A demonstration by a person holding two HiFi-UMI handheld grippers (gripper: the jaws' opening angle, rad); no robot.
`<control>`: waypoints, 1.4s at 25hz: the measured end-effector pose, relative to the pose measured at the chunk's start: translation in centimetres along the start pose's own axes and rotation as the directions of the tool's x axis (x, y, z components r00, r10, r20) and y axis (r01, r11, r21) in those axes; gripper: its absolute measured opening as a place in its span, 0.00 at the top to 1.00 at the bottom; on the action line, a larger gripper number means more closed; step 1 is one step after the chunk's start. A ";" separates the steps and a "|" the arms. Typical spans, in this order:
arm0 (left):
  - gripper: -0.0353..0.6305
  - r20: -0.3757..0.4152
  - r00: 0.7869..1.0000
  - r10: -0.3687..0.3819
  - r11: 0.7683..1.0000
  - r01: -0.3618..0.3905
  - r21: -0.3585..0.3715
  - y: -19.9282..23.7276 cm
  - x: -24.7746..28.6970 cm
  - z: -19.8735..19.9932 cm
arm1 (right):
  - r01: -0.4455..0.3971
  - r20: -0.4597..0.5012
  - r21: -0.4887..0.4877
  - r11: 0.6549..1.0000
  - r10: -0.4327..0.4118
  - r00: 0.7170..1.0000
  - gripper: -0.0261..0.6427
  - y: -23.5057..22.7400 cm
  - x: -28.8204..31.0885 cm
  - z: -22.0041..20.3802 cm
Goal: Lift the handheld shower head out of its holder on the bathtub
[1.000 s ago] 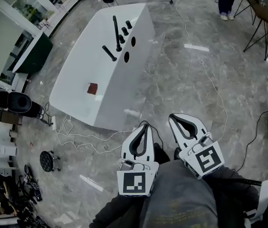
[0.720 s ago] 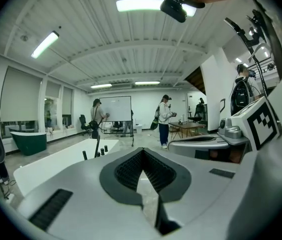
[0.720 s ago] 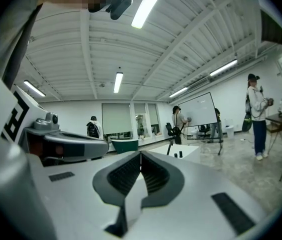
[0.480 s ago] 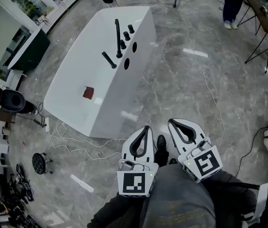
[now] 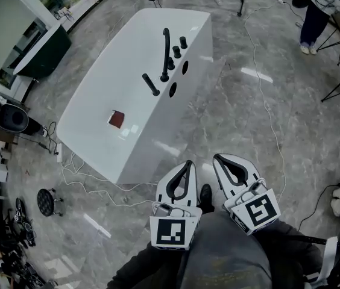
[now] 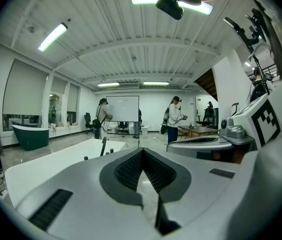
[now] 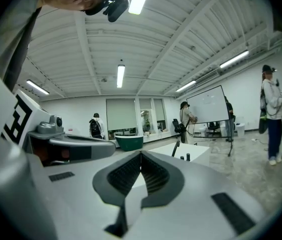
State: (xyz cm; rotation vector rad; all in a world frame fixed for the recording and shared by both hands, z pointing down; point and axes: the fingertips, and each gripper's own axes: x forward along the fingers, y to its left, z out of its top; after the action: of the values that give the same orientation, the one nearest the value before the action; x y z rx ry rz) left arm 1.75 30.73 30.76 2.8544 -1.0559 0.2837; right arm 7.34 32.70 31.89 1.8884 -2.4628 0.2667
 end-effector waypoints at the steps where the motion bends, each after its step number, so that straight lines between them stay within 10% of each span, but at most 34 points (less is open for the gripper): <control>1: 0.94 0.001 1.000 -0.001 1.000 0.001 -0.002 0.3 0.6 0.1 | 0.003 -0.001 -0.001 1.000 -0.003 1.000 0.96 -0.6 0.6 0.1; 16: 0.94 -0.042 0.999 0.018 1.000 -0.019 -0.004 3.9 7.7 0.7 | -0.012 -0.001 0.024 1.000 0.012 1.000 0.96 -6.0 7.3 1.5; 35: 0.94 -0.095 0.968 0.233 0.971 -0.237 -0.035 8.6 20.3 3.2 | -0.242 -0.048 0.038 0.970 0.243 0.969 0.96 -16.3 19.2 3.8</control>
State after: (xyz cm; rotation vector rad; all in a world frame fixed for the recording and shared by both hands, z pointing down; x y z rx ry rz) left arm 11.69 10.86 31.88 2.6486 -1.3642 0.3956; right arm 18.22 9.68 32.46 1.5652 -2.6678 0.3584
